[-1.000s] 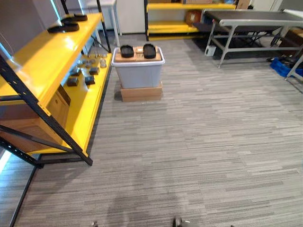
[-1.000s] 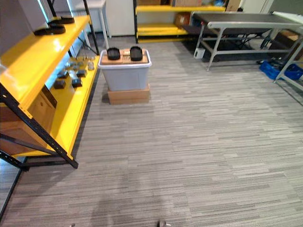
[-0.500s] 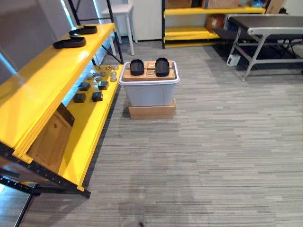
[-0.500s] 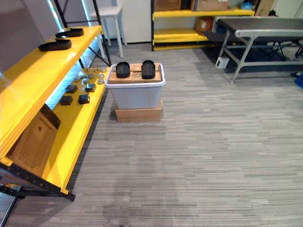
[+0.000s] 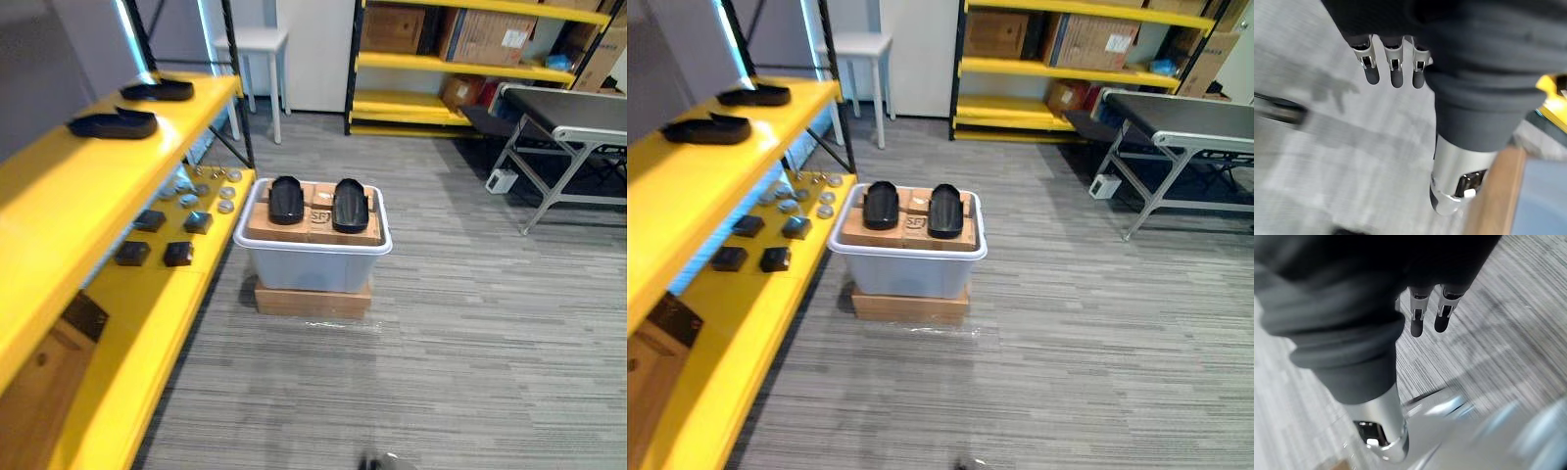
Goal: Walk over and take plastic housings, then place them on the shelf
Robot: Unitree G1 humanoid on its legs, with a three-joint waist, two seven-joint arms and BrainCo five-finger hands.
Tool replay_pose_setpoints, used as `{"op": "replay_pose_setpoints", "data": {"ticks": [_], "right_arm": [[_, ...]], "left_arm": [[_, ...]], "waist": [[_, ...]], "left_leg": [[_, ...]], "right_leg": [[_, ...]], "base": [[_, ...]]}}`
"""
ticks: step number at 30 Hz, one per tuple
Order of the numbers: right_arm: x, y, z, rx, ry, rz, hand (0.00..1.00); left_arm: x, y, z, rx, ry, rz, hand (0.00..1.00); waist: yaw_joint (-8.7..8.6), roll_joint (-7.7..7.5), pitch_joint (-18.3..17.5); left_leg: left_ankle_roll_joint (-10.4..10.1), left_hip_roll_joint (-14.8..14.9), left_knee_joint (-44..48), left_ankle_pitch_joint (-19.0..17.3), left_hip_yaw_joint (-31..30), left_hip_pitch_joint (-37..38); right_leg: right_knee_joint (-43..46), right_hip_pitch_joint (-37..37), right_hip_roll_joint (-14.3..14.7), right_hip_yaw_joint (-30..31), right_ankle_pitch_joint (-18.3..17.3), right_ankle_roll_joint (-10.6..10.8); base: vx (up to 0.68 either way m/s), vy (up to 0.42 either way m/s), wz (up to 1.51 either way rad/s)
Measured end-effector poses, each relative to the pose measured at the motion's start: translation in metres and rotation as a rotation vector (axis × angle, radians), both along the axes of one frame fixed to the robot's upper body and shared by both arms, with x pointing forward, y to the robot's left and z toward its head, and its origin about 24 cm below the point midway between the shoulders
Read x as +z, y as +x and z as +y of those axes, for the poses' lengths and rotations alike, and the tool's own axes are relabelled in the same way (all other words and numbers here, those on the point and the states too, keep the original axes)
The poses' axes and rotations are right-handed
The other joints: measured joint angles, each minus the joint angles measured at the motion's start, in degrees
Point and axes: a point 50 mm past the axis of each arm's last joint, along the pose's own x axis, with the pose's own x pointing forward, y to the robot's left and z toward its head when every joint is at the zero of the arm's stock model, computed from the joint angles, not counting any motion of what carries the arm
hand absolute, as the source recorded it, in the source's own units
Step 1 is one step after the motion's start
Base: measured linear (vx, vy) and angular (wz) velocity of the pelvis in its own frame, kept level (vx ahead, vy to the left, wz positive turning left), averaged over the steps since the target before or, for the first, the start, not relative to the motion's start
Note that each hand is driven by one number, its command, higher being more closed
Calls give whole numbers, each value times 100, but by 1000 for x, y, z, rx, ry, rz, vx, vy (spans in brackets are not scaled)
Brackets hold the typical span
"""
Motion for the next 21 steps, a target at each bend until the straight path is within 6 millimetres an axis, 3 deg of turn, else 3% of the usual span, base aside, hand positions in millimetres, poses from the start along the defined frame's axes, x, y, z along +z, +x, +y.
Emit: {"op": "replay_pose_setpoints", "data": {"ticks": [1,2,3,4,5,6,7,8,10,11,12,13,14,17,18,19,21], "right_arm": [[1,-4,-6,-32,-13,-4,0],[3,-5,-11,-48,-24,-9,0],[4,-8,-14,-68,-31,-20,0],[3,-11,-12,-80,-25,-22,0],[3,-12,-10,-81,-19,-19,0],[2,-13,-9,-81,-16,-17,0],[1,-13,-5,-79,-5,-12,0],[-1,-15,-1,-64,6,4,0],[-1,-12,-2,-64,8,0,0],[1,-4,-2,-63,7,-22,0],[2,0,-4,-76,6,-37,0],[3,0,-8,-80,-1,-39,0],[1,2,-1,-59,11,-34,0],[1,7,6,12,16,-35,0],[2,8,6,16,14,-39,0],[2,9,4,16,8,-44,0],[4,16,7,48,5,-59,0]], "left_arm": [[-2,-3,-7,28,-25,-1,0],[-3,-3,-11,45,-39,-8,0],[-4,-4,-17,86,-65,-26,0],[-5,-6,-21,116,-83,-32,0],[-7,-14,-24,143,-97,-23,0],[-9,-20,-23,157,-98,-10,0],[-12,-35,-21,183,-102,23,0],[-14,-46,-18,232,-110,31,0],[-16,-55,-16,245,-108,58,0],[-18,-65,-17,256,-113,81,0],[-19,-71,-18,263,-119,96,0],[-20,-74,-20,262,-121,104,0],[-22,-85,-20,254,-121,141,0],[-21,-82,-11,223,-98,138,0],[-21,-85,-10,220,-102,151,0],[-22,-87,-11,221,-105,162,0],[-22,-85,-8,176,-91,174,0]], "waist": [[-4,258,-155],[-9,321,-175],[-11,499,-179],[12,545,-137],[67,569,-122],[110,549,-105],[220,457,-59],[332,353,-67],[477,345,-51],[525,289,-23],[528,275,-24],[534,332,-50],[680,228,-162],[600,93,-289],[538,64,-306],[539,63,-332],[527,65,-291]], "left_leg": [[-281,197,824,199,18,-160],[-499,292,1374,427,-9,-348],[-973,464,2604,1111,-84,-758],[-1181,563,3557,1743,-153,-1143],[-1312,639,4974,1677,-110,-1765],[-1369,688,5541,1597,32,-2063],[-1249,724,6138,1343,403,-2507],[-1035,725,6064,983,817,-2930],[-870,693,5334,543,1290,-3335],[-855,468,4100,435,1593,-3462],[-698,172,2395,584,1698,-3403],[-582,60,1449,897,1668,-3349],[-238,-215,1063,1588,1817,-3075],[-9,-442,1440,1280,1677,-3245],[75,-528,1479,1171,1572,-3120],[68,-564,1397,1070,1512,-2952],[64,-548,875,945,1348,-2266]], "right_leg": [[292,142,289,-7,-229,-427],[290,316,414,-119,-341,-605],[111,804,610,-270,-545,-817],[-116,1220,775,-329,-674,-941],[-461,1743,970,-344,-773,-1024],[-652,2029,1061,-327,-797,-1069],[-983,2523,1122,-244,-809,-1208],[-1269,2878,1115,-128,-806,-1172],[-1563,3271,1051,35,-802,-1147],[-1737,3489,887,170,-858,-1040],[-1862,3678,712,229,-967,-872],[-1943,3767,683,242,-1031,-778],[-2108,3981,479,407,-1138,-655],[-2258,4146,331,338,-967,-561],[-2107,4278,304,360,-847,-389],[-1555,4116,314,375,-846,-378],[1044,3142,220,517,-750,666]], "base": [[757,-360,-17],[698,-331,-4],[530,-240,7],[626,-249,4],[591,-170,-8],[698,-154,-25],[566,-82,-40],[555,-35,-45],[555,46,-48],[658,167,-53],[641,209,-38],[510,231,-41],[423,183,-21],[565,188,34],[359,157,56],[534,229,51],[399,117,33]]}}
